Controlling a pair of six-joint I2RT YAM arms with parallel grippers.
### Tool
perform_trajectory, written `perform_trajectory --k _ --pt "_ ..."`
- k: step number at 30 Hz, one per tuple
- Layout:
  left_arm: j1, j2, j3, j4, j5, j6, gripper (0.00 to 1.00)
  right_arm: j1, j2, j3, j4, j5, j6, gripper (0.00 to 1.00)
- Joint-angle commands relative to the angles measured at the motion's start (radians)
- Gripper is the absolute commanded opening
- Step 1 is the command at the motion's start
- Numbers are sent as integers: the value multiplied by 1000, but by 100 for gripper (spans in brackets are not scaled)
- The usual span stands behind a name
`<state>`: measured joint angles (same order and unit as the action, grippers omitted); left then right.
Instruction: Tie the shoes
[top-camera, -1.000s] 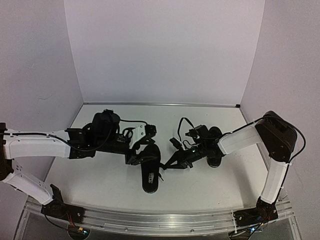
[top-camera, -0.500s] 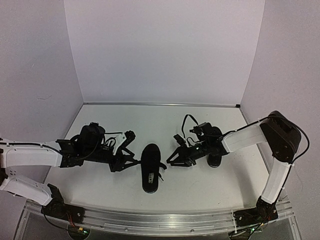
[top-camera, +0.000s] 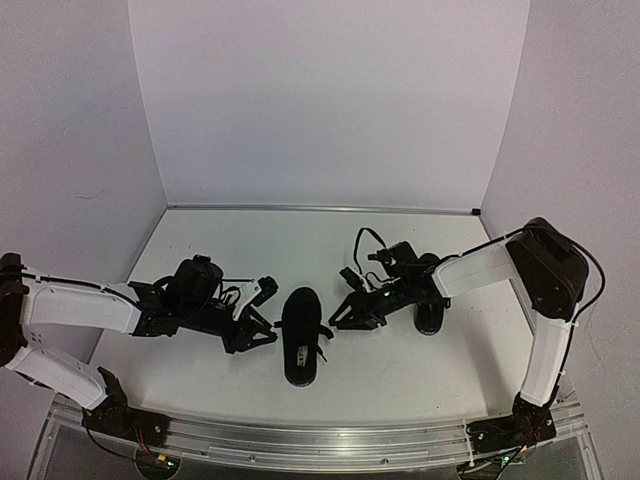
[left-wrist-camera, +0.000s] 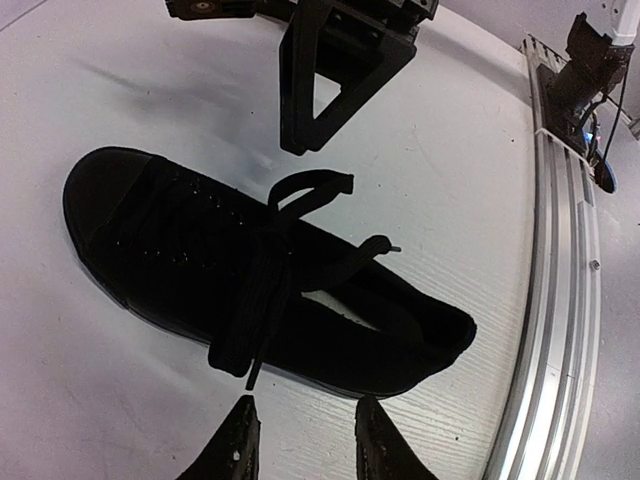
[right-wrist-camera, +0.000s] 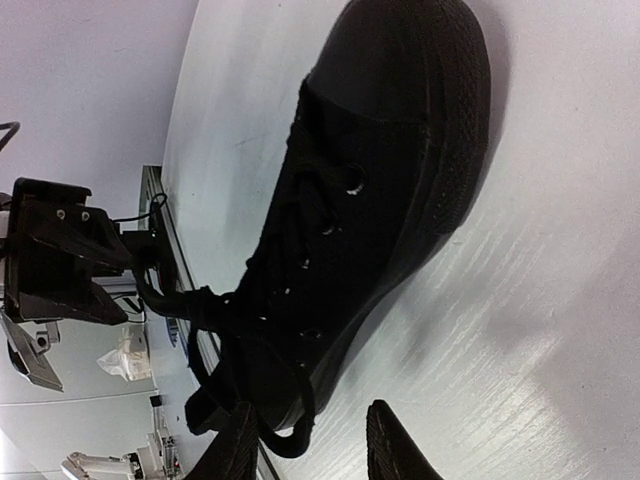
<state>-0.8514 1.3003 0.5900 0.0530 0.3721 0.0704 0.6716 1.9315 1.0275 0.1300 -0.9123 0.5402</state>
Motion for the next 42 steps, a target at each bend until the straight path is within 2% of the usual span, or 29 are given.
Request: perform_trajectory --k 1,14,27,35,42 --pt "6 28 62 32 13 13 32 -1 25 31 -37 -5 -41 34" --pt "6 87 105 32 34 39 26 18 53 47 -46 -29 -53 33" --pt "8 103 112 48 -13 31 45 39 73 67 -52 -41 -60 31" --pt "8 94 114 57 32 45 21 40 66 72 -55 -45 -60 29" --pt "9 84 113 44 12 45 0 42 65 74 -56 -45 -60 27"
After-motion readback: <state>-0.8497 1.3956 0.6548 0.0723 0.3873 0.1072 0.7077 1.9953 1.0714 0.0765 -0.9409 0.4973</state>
